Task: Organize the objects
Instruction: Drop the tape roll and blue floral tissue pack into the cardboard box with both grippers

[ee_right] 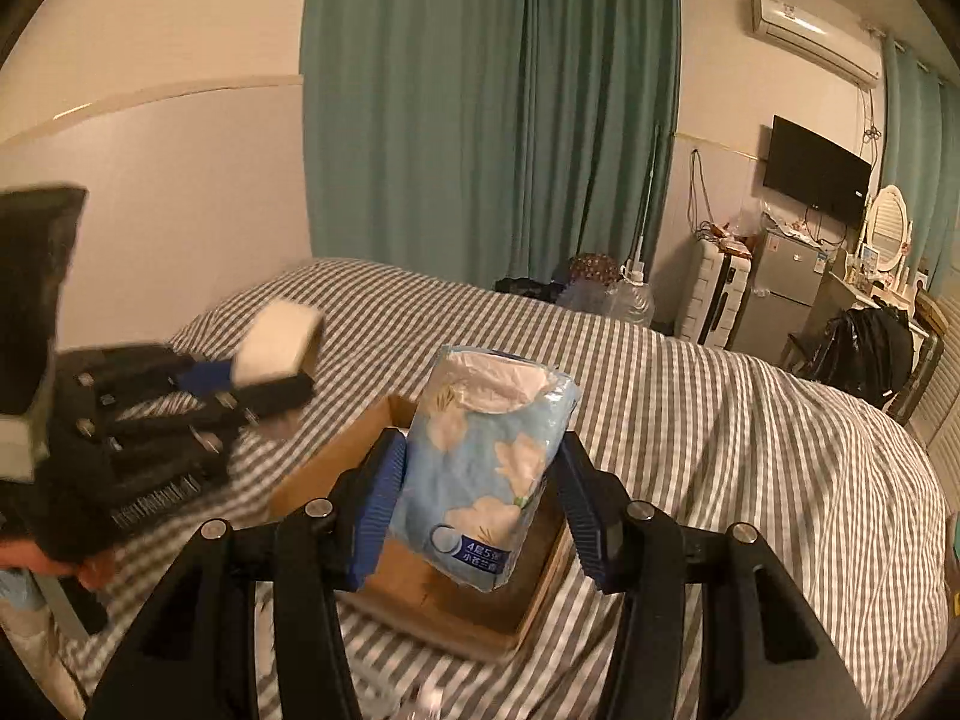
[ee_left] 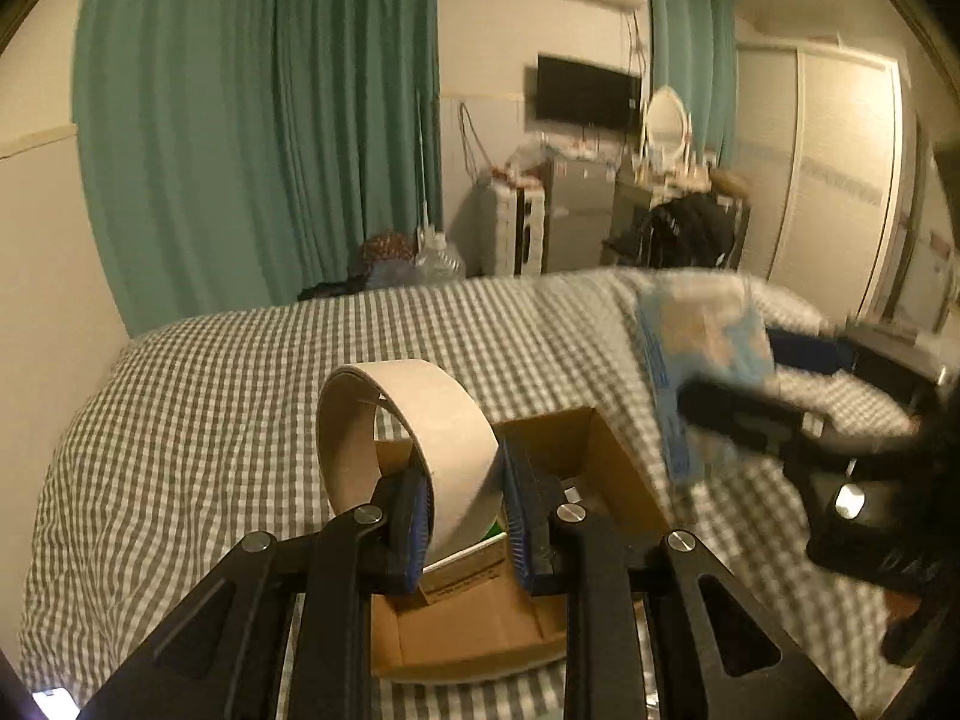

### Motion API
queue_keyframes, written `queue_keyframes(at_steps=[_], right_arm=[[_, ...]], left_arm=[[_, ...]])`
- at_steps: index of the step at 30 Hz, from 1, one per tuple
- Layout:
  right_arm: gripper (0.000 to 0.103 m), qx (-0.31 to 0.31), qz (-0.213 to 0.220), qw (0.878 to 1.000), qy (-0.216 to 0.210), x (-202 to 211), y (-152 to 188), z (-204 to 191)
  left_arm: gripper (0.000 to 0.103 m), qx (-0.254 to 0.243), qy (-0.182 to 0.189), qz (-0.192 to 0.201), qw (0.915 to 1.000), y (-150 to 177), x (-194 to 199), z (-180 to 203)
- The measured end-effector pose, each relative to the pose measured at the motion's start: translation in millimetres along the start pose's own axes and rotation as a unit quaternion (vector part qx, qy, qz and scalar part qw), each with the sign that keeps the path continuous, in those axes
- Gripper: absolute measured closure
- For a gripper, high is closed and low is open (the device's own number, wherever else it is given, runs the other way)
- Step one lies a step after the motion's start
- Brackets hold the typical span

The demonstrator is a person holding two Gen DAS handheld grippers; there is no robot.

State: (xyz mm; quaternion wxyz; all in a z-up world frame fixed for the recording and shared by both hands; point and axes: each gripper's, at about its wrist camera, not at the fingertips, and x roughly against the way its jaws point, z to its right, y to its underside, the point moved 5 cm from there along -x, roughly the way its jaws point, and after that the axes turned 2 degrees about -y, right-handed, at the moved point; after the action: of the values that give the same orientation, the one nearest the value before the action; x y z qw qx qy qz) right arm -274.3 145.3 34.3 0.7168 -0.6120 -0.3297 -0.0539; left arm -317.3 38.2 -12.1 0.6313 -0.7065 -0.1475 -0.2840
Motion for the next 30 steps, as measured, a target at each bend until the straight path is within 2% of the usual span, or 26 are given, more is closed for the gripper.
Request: queue_keyframes(at_steps=[6,11,18,24,26,28,30], right_arm=[[0.052,-0.017,-0.035,0.999,-0.007,-60,-9,12],[0.052,-0.032,-0.085,0.996,-0.012,-118,10,20],[0.052,-0.051,-0.129,0.990,-0.012,-157,45,31],[0.048,-0.052,-0.130,0.990,-0.005,-149,49,38],[0.043,-0.053,-0.122,0.991,0.002,-137,46,42],[0.038,-0.055,-0.109,0.992,0.010,-121,41,48],[0.033,-0.055,-0.094,0.994,0.016,-102,34,50]], left_arm=[[0.081,0.009,0.011,-0.064,0.9978,27,-64,2],[0.081,0.008,0.011,-0.089,0.9959,45,-90,7],[0.081,0.015,0.018,-0.101,0.9946,59,-93,13],[0.078,0.034,0.017,-0.093,0.9949,58,-74,6],[0.067,0.030,0.011,-0.086,0.9958,52,-64,2],[0.024,0.020,-0.002,-0.075,0.9970,47,-47,0],[0.012,0.009,-0.011,-0.059,0.9982,44,-30,0]])
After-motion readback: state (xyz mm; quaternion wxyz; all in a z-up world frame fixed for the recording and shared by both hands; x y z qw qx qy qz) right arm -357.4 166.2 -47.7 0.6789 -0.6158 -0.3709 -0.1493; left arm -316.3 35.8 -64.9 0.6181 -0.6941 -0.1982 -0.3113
